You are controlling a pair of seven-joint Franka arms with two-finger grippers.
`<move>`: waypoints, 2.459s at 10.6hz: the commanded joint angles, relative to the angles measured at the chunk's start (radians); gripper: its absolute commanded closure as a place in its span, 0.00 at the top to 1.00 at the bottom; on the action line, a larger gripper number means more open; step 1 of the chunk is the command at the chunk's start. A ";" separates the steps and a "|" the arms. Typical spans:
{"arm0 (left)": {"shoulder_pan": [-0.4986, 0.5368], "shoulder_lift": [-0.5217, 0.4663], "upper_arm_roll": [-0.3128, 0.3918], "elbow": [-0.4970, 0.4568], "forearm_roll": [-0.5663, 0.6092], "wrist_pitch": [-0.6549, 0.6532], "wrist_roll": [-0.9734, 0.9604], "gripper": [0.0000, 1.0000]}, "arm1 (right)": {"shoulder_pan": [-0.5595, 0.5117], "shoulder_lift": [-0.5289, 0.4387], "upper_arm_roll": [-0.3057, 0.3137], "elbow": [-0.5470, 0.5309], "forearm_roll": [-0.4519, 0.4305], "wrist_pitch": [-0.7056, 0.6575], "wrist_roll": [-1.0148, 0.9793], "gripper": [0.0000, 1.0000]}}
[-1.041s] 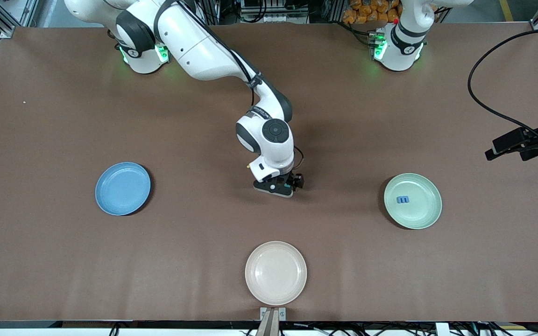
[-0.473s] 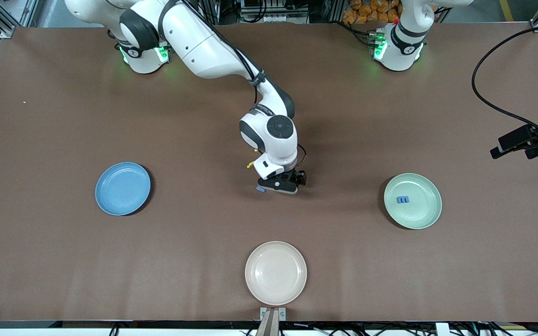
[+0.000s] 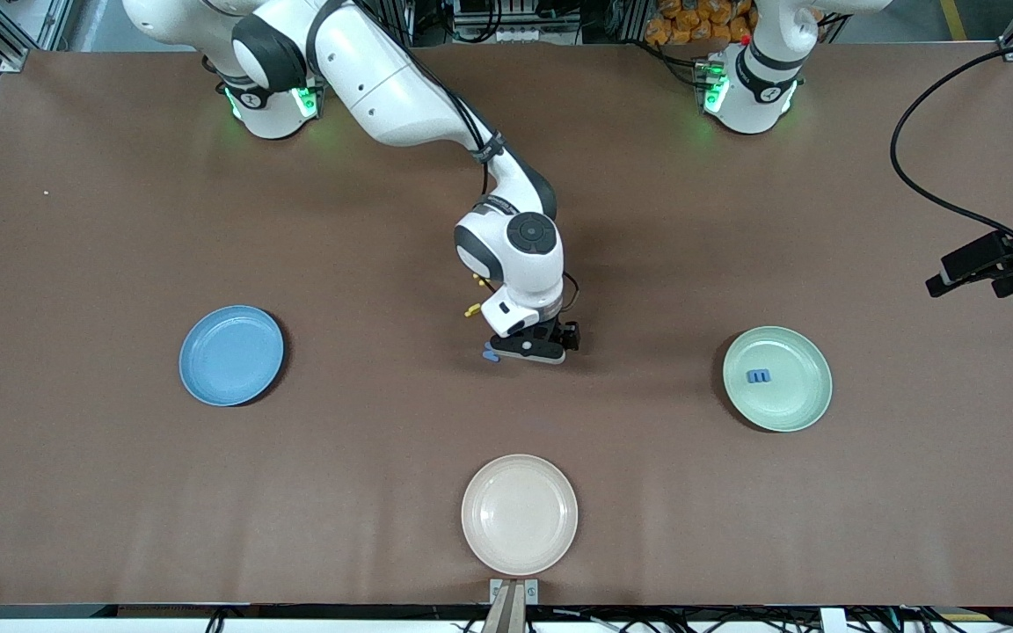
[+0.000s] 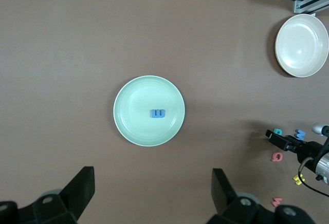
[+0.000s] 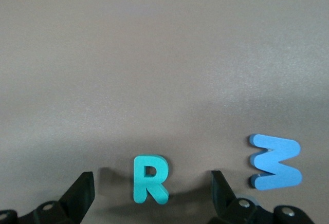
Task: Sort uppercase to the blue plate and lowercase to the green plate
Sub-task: 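Close the right gripper on the teal R letter, then place the teal R on the blue plate while the left gripper reaches letters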
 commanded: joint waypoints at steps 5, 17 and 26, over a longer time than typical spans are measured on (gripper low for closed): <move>-0.003 -0.020 0.010 -0.019 -0.027 -0.010 0.019 1.00 | 0.014 0.020 -0.017 0.022 -0.029 -0.002 -0.004 1.00; -0.020 -0.026 0.011 -0.013 -0.011 -0.013 0.006 1.00 | 0.005 -0.038 -0.014 0.013 -0.061 -0.026 -0.011 0.00; -0.173 0.026 -0.114 -0.011 0.111 -0.028 -0.161 1.00 | -0.225 -0.282 0.012 -0.114 -0.046 -0.326 -0.380 0.00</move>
